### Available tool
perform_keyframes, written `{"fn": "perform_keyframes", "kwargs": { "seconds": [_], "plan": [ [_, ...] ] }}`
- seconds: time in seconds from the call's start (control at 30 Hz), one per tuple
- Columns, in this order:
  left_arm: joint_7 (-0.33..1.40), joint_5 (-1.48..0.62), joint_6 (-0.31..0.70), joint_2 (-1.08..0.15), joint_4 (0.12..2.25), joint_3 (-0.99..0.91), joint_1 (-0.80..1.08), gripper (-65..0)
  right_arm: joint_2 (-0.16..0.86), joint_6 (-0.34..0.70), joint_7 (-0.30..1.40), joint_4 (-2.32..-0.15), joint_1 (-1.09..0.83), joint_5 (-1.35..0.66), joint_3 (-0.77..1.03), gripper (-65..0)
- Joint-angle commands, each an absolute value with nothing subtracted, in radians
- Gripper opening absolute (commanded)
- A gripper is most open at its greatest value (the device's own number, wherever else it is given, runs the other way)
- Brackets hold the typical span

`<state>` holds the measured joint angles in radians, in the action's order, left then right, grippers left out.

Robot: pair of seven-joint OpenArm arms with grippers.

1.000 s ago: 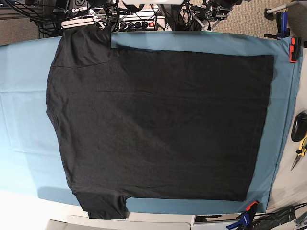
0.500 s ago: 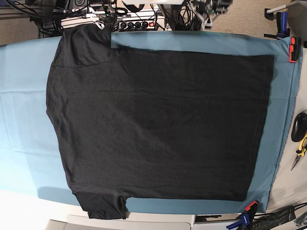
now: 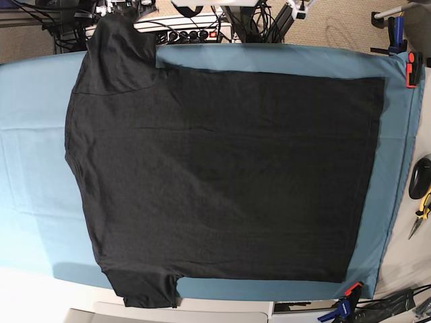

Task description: Fold the T-shirt properly

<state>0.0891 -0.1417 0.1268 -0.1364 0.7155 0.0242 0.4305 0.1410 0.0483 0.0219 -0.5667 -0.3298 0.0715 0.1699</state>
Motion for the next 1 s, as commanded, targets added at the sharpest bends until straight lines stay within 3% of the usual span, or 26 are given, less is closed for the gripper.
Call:
{"fn": "perform_keyframes", "kwargs": {
  "seconds": [0.0,0.2,0.37,0.5,0.63,0.83,0.97],
  "plan": [
    [0.093,-0.152,0.132,-0.143,0.749,0.024,0.465,-65.0,0.149,0.047,0.009,-0.590,-0.358,0.067,0.171,-65.0],
    [0.117,-0.215,0.135,-0.165,0.931,0.024,0.606,-65.0,0.147,0.063,0.002,-0.734,-0.517,0.067,0.171,-65.0],
    [0.167,-0.252,0.252,-0.234,1.121,0.024,0.728,-65.0,0.150,0.088,0.012,-0.923,-0.689,0.050,0.171,-65.0],
    [0.284,-0.348,0.353,-0.304,1.299,0.023,0.814,-65.0,0.179,0.093,0.105,-1.156,-0.868,-0.122,0.172,-65.0],
    [0.337,-0.421,0.368,-0.373,1.462,0.023,0.886,-65.0,0.209,0.084,0.102,-1.394,-1.008,-0.141,0.187,-65.0],
    [0.389,-0.428,0.369,-0.431,1.663,0.023,0.956,-65.0,0.207,0.081,0.131,-1.676,-1.069,-0.142,0.324,-65.0],
    [0.411,-0.442,0.472,-0.447,1.747,0.023,0.956,-65.0,0.199,0.079,0.131,-1.822,-1.055,-0.141,0.442,-65.0]
  ]
}}
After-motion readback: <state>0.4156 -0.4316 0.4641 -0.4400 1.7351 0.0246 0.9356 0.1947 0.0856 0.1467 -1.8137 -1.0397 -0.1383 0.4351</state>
